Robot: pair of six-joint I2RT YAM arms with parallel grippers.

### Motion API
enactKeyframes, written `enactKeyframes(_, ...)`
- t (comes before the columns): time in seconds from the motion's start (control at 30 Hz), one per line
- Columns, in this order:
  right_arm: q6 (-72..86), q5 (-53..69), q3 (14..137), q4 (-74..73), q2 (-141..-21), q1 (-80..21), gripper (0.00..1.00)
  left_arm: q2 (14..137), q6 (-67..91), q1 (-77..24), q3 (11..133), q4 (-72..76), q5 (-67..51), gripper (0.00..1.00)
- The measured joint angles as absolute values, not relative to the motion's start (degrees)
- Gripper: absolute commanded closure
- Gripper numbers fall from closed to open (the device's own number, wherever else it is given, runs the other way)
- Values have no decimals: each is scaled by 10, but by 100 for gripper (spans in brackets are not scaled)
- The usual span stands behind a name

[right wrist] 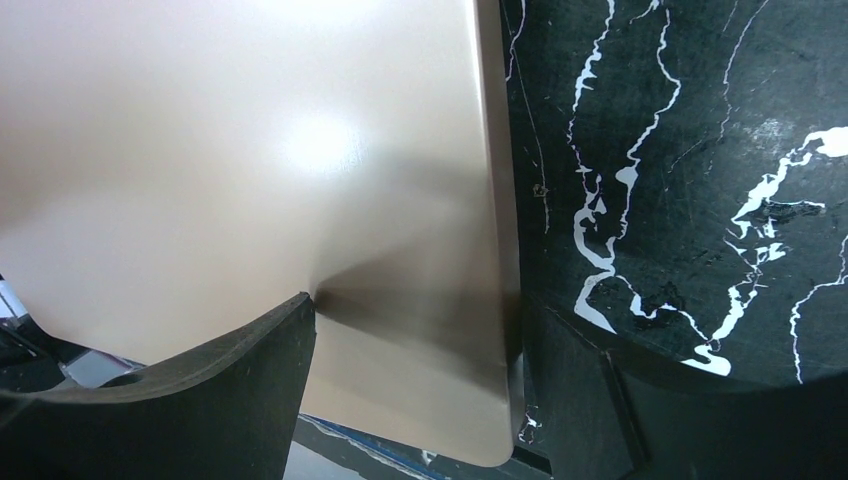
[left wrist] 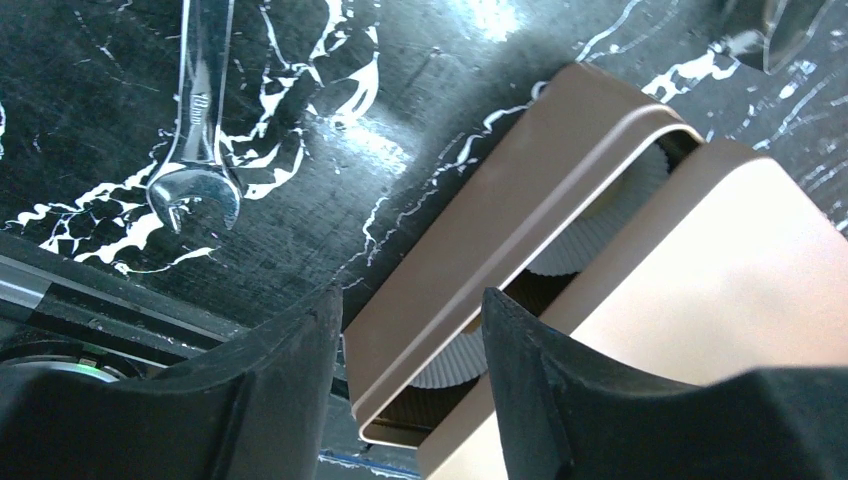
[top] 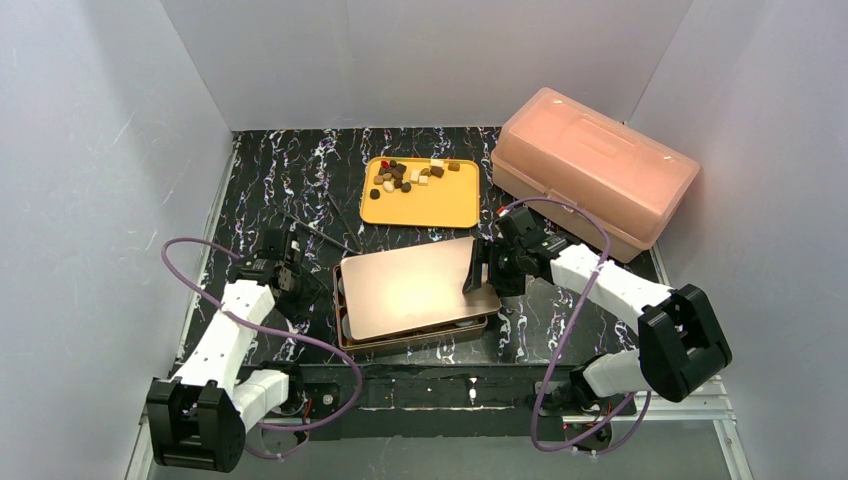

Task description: Pack the chocolate

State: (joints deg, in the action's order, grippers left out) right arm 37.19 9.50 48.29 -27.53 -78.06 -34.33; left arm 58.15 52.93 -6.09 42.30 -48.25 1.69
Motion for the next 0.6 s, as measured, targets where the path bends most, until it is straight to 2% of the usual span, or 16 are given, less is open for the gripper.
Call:
enactKeyframes(0.4,352,90,499,-287,-793,-348,18,663,560,-57,378,-433,-6,91)
enactKeyframes(0.6,341,88,504,-293,-797,-350,18,693,569,-67,378,-399,-39,98)
